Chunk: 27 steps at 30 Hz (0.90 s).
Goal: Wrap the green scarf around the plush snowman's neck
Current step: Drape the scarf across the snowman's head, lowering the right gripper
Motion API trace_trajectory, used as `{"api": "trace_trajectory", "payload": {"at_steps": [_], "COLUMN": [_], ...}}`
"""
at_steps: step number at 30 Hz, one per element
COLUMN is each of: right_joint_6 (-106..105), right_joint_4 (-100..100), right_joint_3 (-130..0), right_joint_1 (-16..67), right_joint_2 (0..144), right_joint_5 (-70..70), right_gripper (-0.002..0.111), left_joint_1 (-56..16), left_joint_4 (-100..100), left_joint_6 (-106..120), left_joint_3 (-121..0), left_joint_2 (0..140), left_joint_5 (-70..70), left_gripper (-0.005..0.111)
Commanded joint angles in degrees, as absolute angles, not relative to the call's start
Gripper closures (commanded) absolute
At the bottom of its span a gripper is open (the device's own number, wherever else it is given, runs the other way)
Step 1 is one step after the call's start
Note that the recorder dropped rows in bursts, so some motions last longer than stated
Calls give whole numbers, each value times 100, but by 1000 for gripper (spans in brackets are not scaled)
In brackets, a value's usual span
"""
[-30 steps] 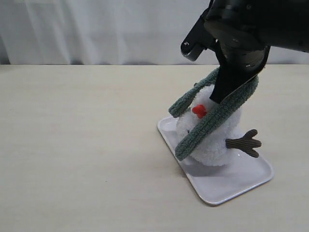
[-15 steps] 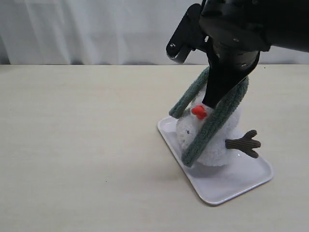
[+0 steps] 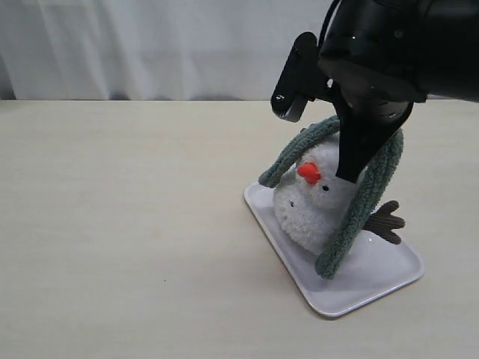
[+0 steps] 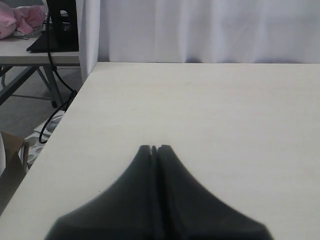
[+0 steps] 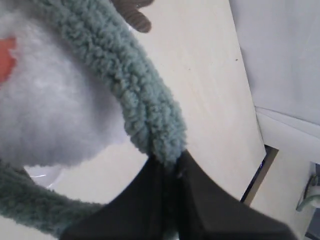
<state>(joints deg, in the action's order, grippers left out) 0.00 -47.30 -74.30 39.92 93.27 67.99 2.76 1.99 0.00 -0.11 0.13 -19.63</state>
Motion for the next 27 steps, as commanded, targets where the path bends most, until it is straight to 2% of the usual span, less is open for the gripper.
{"api": "trace_trajectory", "payload": {"at_steps": [1,10,27], "right_joint_6": [388,803,1331], "right_joint_4": [-4835,-5068,-5527], "right_joint_3": [-7223,-7086,-7108], "right_joint_1": [3673,3537,3343], "right_joint_2": [9289,9289,9637], "right_joint_5": [6209,5261,5298], "right_gripper": [104,104,104], "left_joint_1": [250,250,250], "left_joint_4": [223,223,223], "left_joint_6": [0,0,0], "left_joint_3": [0,0,0], "left_joint_2": [0,0,0], "left_joint_5": [-1905,-1905,-1905], "left_gripper": [107,107,107]}}
